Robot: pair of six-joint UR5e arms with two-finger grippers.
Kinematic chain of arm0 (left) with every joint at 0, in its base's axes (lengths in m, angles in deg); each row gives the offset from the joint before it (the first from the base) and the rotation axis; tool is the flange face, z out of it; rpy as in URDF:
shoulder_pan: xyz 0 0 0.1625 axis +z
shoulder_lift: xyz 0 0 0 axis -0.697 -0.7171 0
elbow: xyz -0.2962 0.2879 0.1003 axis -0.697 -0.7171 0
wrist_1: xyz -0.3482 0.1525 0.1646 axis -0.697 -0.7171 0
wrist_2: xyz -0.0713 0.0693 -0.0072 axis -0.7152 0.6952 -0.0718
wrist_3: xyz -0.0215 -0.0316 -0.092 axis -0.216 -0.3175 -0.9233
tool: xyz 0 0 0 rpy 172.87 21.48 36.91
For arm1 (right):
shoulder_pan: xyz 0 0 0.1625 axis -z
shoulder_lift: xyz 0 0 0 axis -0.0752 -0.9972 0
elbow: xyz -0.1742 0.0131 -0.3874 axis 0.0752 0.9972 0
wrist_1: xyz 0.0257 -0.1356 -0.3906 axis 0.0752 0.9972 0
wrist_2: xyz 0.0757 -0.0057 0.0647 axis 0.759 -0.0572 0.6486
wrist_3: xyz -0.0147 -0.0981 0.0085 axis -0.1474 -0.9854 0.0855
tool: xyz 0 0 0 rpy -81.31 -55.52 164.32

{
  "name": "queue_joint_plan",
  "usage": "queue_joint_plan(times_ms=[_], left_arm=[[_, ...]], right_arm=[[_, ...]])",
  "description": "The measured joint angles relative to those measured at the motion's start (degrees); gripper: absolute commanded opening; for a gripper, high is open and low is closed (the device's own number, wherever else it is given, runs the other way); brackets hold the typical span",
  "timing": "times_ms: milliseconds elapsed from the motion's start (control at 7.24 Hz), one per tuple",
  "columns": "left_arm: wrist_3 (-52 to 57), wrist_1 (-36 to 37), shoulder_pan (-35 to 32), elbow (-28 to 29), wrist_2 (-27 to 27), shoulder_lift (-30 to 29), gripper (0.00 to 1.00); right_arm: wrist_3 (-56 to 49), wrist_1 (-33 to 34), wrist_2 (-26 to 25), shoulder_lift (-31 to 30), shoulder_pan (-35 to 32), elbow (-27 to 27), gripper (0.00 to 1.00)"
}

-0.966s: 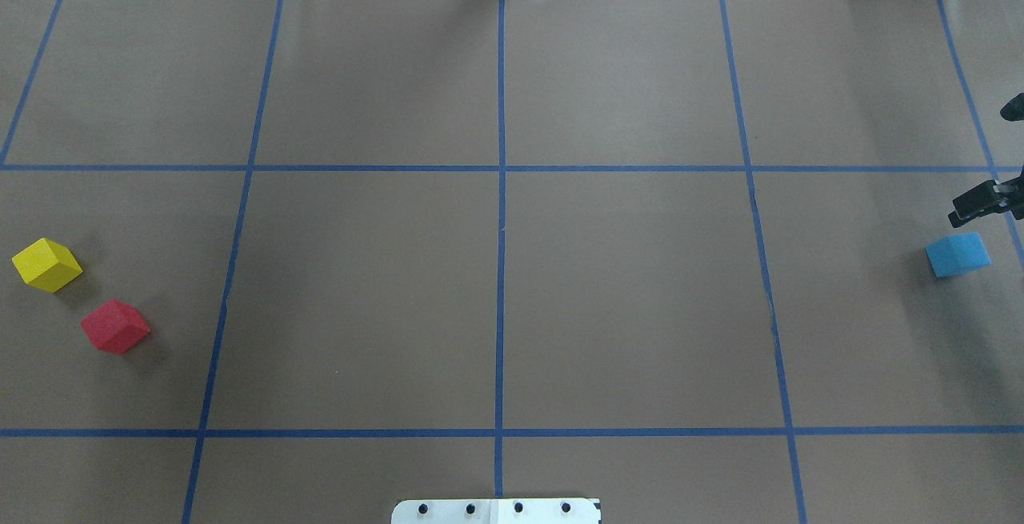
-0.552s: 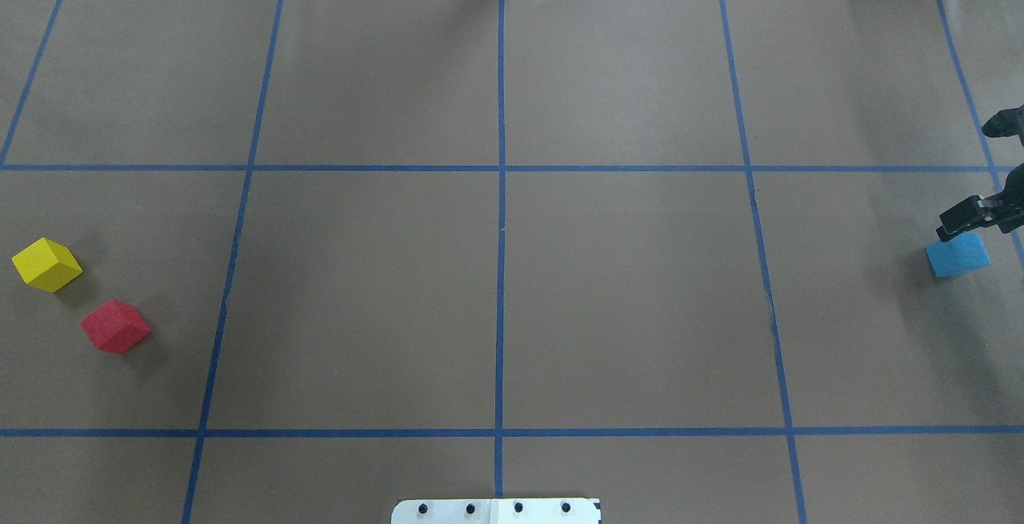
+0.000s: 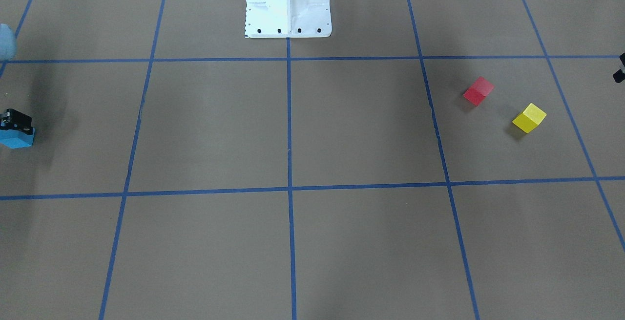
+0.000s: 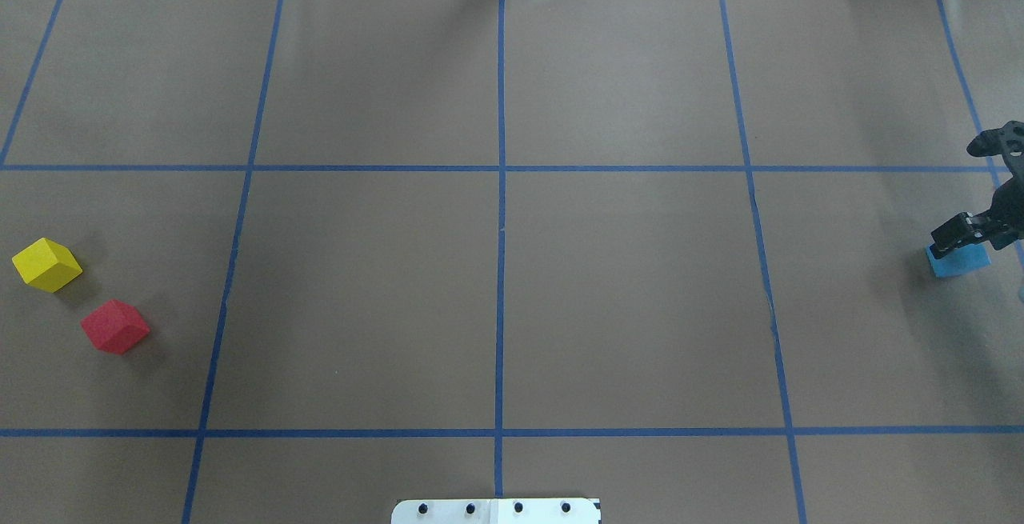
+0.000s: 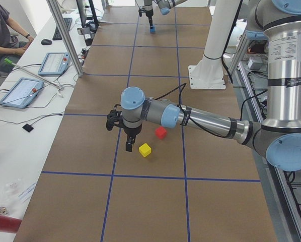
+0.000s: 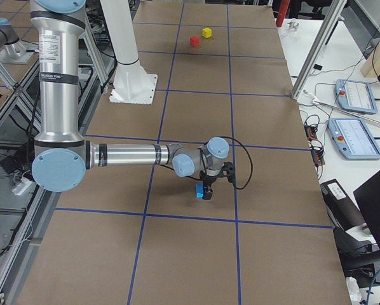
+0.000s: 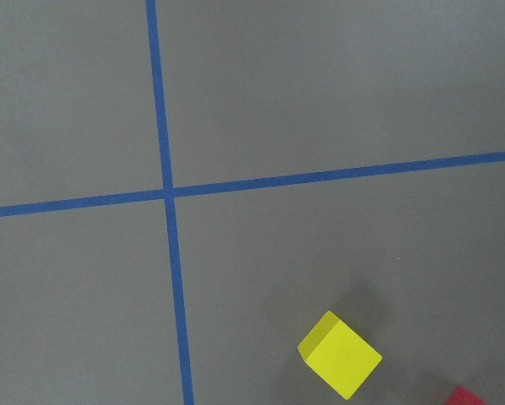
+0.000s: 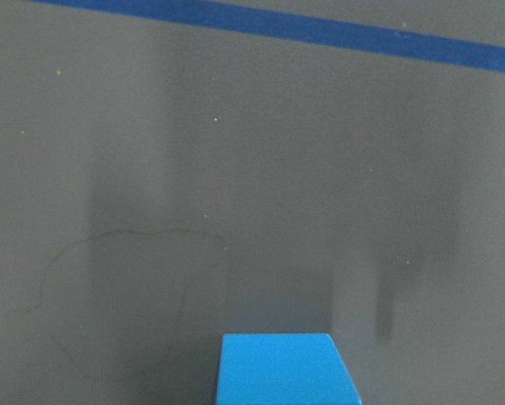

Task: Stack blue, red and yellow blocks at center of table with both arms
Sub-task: 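Lower the right gripper onto the light-blue cube and close it, then carry the light-blue cube with the right gripper to the table center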

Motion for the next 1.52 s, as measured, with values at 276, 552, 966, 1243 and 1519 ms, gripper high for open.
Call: queue_joint_plan(times_ms=[276,552,966,1243,1519], left_arm=[[0.0,-0.1,0.0,0.0,0.0,0.0,1.0],[0.0,-0.1,0.0,0.0,-0.1,-0.1,1.0],[0.0,-0.2,0.0,0.0,-0.2,-0.4,1.0],[0.1,-0.1,0.0,0.3,-0.2,-0.4,1.0],[0.2,-0.1,0.1,1.0,-0.2,-0.6,1.0]], right_arm=[[-0.1,0.0,-0.1,0.0,0.7,0.7,0.0],[0.0,0.0,-0.1,0.0,0.8,0.6,0.0],[6.7,1.5,0.1,1.2,0.8,-9.5,0.0],[26.4,4.3,-0.5,11.9,5.8,-11.7,0.0],[43.9,12.7,-5.8,28.7,15.2,-10.0,0.0]])
